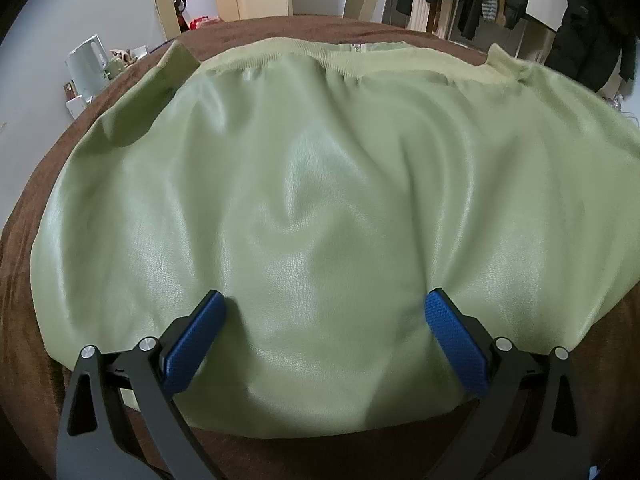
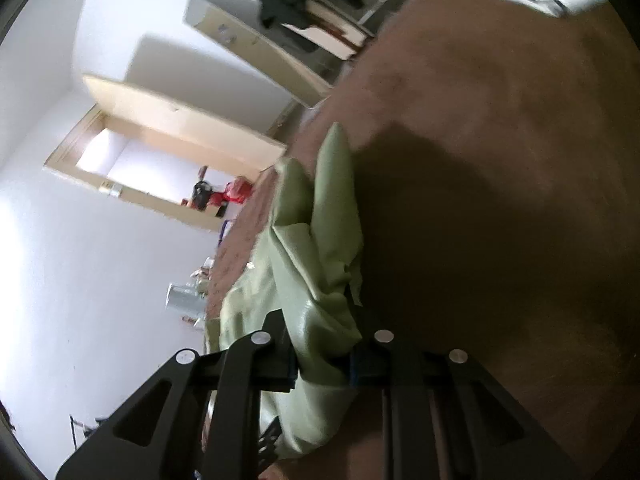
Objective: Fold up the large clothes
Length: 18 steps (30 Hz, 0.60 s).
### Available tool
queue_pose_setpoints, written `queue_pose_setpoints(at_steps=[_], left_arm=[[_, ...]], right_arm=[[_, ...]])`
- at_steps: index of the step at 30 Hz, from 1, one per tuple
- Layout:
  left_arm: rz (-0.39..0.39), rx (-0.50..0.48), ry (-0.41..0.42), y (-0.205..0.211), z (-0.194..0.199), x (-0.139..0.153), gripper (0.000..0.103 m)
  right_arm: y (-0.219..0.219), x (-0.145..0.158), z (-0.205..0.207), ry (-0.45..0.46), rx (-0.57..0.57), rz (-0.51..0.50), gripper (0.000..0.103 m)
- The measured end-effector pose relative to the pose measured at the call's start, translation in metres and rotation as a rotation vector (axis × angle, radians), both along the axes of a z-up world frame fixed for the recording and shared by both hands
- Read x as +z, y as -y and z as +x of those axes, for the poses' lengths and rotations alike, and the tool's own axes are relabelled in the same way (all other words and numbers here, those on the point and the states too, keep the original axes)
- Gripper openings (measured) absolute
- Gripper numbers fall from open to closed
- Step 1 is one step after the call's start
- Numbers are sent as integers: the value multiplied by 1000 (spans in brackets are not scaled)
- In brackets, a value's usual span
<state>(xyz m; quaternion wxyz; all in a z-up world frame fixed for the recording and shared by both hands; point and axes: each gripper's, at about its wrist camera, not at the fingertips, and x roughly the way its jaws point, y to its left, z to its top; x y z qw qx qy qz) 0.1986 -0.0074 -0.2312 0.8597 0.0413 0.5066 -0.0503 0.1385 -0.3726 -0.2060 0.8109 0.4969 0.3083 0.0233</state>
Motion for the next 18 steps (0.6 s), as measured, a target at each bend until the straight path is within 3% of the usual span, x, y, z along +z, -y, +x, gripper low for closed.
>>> queue_pose_setpoints(at_steps=[11, 18], left_arm=[[9, -9, -22, 0, 2, 0, 98], [-33, -4, -27, -4, 3, 2, 98]], right_arm=[[-60, 74, 20, 124, 170, -72, 17], [-112, 112, 49, 158, 264, -146, 17]])
